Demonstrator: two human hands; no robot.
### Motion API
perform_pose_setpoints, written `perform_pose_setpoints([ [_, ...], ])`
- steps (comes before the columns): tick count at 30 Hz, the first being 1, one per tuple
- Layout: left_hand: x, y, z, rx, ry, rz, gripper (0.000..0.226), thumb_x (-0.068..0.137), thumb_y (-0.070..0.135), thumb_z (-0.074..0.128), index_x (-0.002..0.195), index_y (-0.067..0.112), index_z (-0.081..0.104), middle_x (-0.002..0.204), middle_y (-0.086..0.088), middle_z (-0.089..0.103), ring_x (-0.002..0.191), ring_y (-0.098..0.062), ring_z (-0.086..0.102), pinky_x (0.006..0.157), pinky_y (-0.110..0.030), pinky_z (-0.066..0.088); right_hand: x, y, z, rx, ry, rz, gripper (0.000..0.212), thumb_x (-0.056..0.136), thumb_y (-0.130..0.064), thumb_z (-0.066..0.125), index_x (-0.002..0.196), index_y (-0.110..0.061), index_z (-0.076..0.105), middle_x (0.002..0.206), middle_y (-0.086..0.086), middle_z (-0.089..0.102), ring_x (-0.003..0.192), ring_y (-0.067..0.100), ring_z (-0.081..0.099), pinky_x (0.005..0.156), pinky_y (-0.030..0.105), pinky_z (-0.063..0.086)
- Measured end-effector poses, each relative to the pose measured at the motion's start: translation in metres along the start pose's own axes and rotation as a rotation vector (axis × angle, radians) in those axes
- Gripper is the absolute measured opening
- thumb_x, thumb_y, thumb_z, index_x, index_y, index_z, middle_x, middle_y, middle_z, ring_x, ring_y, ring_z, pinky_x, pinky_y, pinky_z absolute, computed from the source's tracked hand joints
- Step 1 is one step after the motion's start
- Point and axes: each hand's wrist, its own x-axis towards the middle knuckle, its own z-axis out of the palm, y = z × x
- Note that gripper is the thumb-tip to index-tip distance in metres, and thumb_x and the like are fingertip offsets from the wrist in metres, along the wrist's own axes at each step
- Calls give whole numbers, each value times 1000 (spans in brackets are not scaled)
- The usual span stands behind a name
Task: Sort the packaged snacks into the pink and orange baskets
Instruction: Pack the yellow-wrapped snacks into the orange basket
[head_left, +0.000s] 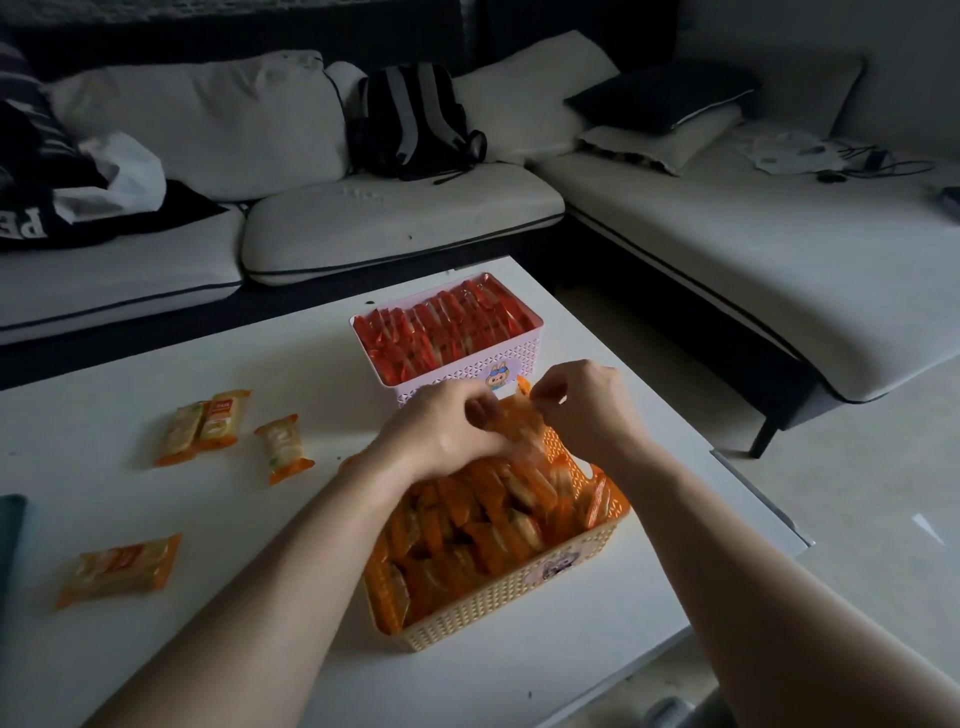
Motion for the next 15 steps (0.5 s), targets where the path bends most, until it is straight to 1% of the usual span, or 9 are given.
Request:
perform_pose_setpoints([
  [2, -8, -7, -15, -77, 80, 12, 27, 74, 42, 86, 92, 34, 69, 97, 18, 70, 95, -10, 67, 79, -29, 49, -2, -4, 1, 2, -59, -4, 15, 94, -6, 66, 102, -11, 78, 102, 1, 74, 79, 16, 69, 72, 33, 63],
  [4, -15, -11, -31, -240, 148, -13, 16, 84, 26, 79, 94, 29, 67, 89, 7, 75, 79, -17, 73, 65, -30, 53, -5, -7, 3, -1, -124, -9, 16, 94, -4, 65, 102, -10, 78, 101, 4, 74, 80, 20, 71, 74, 36, 64],
  [5, -18, -11, -38, -328, 193, -34, 12, 88, 21, 74, 96, 25, 66, 86, 2, 77, 71, -20, 74, 56, -30, 53, -7, -10, 4, -21, -155, -19, 16, 94, -4, 64, 102, -9, 78, 102, 6, 74, 83, 24, 72, 75, 38, 63],
  [6, -21, -12, -43, -396, 247, -54, 9, 92, 17, 70, 98, 21, 65, 85, -2, 77, 66, -22, 74, 50, -28, 52, -9, -13, 5, -51, -181, -24, 18, 94, -5, 63, 102, -9, 78, 103, 6, 74, 87, 26, 71, 76, 39, 63],
  [8, -23, -11, -48, -495, 346, -81, 7, 94, 14, 66, 100, 17, 65, 85, -7, 76, 63, -22, 74, 46, -24, 52, -11, -16, 7, -74, -222, -24, 22, 95, -5, 59, 104, -14, 78, 107, 2, 72, 91, 22, 68, 79, 36, 62],
  [10, -20, -10, -46, -530, 380, -80, 8, 94, 14, 66, 101, 19, 65, 88, -8, 76, 66, -21, 74, 49, -27, 55, -10, -16, 7, 0, -301, 2, 29, 95, -1, 55, 105, -17, 77, 111, 0, 70, 94, 19, 67, 80, 35, 62],
  [12, -16, -8, -40, -498, 360, -53, 13, 93, 13, 66, 101, 24, 65, 94, -5, 75, 75, -23, 76, 59, -36, 62, -6, -14, 6, 133, -366, 70, 33, 93, 3, 55, 106, -19, 75, 112, 1, 70, 94, 19, 70, 79, 36, 64],
  [13, -13, -7, -36, -483, 343, -36, 16, 93, 12, 66, 100, 26, 64, 97, -5, 75, 79, -24, 76, 63, -38, 63, -4, -12, 4, 206, -334, 116, 32, 92, 5, 56, 106, -17, 75, 109, 2, 71, 91, 19, 71, 78, 38, 64],
  [15, -7, -2, -30, -476, 315, 4, 20, 92, 9, 66, 99, 28, 63, 101, -4, 72, 85, -22, 73, 63, -33, 61, 2, -10, -3, 370, -176, 207, 30, 93, 7, 56, 107, -13, 74, 102, 6, 72, 85, 21, 73, 78, 43, 64],
])
